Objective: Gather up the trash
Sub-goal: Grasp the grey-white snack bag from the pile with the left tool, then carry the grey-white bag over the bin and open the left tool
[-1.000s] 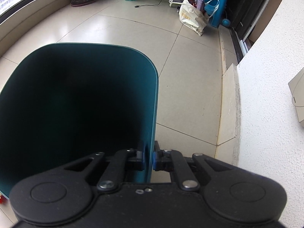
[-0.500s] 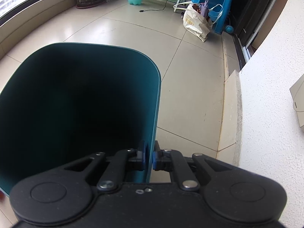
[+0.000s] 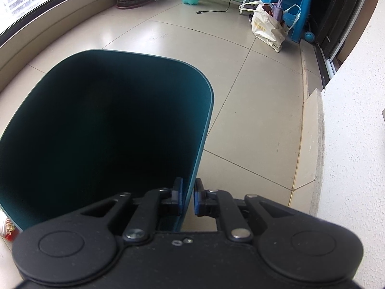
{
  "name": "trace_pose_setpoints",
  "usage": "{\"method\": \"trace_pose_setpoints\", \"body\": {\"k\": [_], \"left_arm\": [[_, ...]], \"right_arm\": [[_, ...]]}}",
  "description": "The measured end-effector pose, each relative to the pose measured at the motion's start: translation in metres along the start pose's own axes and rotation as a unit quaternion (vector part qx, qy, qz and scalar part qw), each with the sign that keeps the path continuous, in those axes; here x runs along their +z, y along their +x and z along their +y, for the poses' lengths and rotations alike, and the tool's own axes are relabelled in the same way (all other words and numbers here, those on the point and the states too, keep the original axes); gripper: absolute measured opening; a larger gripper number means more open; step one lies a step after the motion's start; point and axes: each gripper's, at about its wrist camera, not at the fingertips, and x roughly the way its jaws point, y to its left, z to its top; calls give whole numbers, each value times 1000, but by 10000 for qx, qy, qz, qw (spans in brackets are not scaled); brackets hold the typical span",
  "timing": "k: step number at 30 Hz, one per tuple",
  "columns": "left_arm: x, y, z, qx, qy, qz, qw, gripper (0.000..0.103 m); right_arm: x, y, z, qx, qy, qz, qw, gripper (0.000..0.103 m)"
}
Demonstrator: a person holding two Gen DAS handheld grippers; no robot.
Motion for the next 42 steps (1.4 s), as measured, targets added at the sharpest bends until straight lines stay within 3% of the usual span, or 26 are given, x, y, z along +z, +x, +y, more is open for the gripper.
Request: {"method": "trace_pose_setpoints", "body": {"k": [7, 13, 24, 29, 38, 42], "left_arm": [[38, -76, -72, -612, 603, -553, 9948, 6], [66, -88, -134, -1010, 1054, -590, 9875, 6], [73, -21, -217, -924, 1481, -71, 9846, 6], [70, 15, -245, -679, 1653, 185, 9837, 6], [57, 69, -258, -237, 1789, 721, 9809, 7], [54, 78, -255, -154, 1771, 707, 9815, 7]], "right_arm": [[12, 8, 0, -121, 33, 34, 9999, 8], [9, 11, -1, -42, 55, 18, 10000, 8], [-3, 5, -6, 262, -202, 12, 9995, 12], [-6, 3, -7, 367, -375, 6, 9986, 13], [2, 14, -13, 397, -299, 18, 9988, 13], [2, 17, -14, 394, -275, 11, 9988, 13]]}}
